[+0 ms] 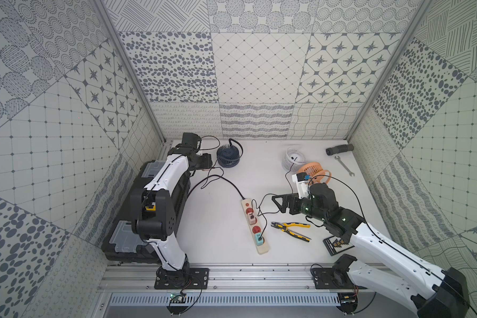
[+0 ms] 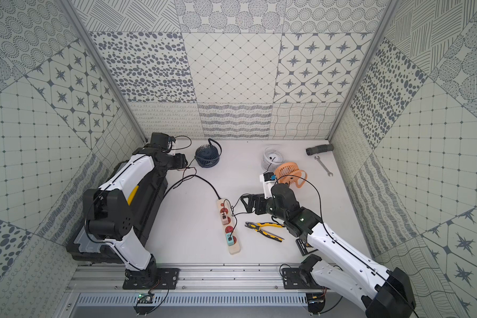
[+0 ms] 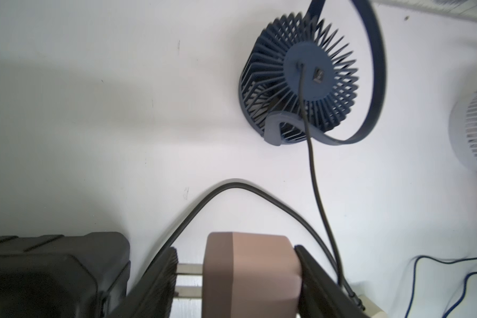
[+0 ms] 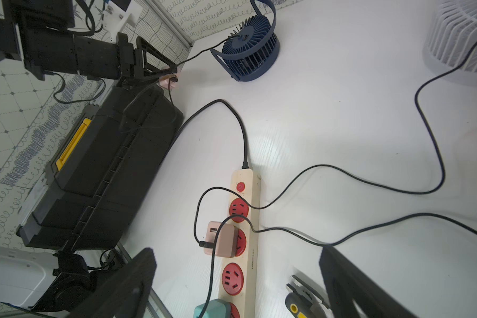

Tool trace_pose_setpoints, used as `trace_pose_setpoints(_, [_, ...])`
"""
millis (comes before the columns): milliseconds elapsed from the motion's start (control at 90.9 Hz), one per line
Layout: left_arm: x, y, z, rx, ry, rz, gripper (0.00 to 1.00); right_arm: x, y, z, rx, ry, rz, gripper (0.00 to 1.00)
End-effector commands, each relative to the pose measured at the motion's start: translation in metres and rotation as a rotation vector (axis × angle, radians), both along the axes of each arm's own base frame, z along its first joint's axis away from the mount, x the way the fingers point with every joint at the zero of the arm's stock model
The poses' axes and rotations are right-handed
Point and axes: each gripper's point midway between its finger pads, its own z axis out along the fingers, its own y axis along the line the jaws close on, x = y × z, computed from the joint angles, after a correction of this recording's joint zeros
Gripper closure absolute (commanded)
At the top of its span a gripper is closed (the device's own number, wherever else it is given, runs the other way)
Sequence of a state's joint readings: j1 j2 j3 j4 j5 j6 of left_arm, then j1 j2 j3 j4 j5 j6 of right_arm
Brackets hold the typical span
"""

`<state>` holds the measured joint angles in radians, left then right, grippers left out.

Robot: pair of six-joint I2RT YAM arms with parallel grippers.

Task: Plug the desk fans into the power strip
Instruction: Pick up the plug from the center of the board.

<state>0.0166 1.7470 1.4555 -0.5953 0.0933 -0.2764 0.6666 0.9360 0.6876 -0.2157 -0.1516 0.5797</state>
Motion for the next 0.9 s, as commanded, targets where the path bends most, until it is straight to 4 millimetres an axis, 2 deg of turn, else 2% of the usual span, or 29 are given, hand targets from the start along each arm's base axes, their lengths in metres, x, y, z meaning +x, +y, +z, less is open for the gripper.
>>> trace_pose_setpoints(0, [-0.008,-0.046,0.063,-0.209,-0.225,-0.013,0.46,0.008,0.017,0.036,0.151,-0.08,0.027,0.03])
trace_pose_setpoints(231, [-0.058,-0.113,0.104,-0.394,-0.316,-0.093,0.46,0.011,0.065,0.059,0.292,-0.123,0.153,0.03])
trace_pose_setpoints(396, [-0.086,-0.143,0.129,-0.504,-0.372,-0.112,0.46,0.001,0.094,0.07,0.278,-0.197,0.206,0.06])
trace_pose_setpoints(616, [-0.116,-0.17,0.158,-0.665,-0.43,-0.121,0.47,-0.005,0.106,0.084,0.296,-0.289,0.18,0.1])
trace_pose_setpoints(748, [-0.129,-0.187,0.17,-0.746,-0.442,-0.136,0.47,-0.009,0.116,0.098,0.306,-0.354,0.174,0.15])
trace_pose_setpoints(891, [-0.138,-0.198,0.176,-0.795,-0.442,-0.152,0.47,-0.002,0.117,0.109,0.326,-0.398,0.108,0.24])
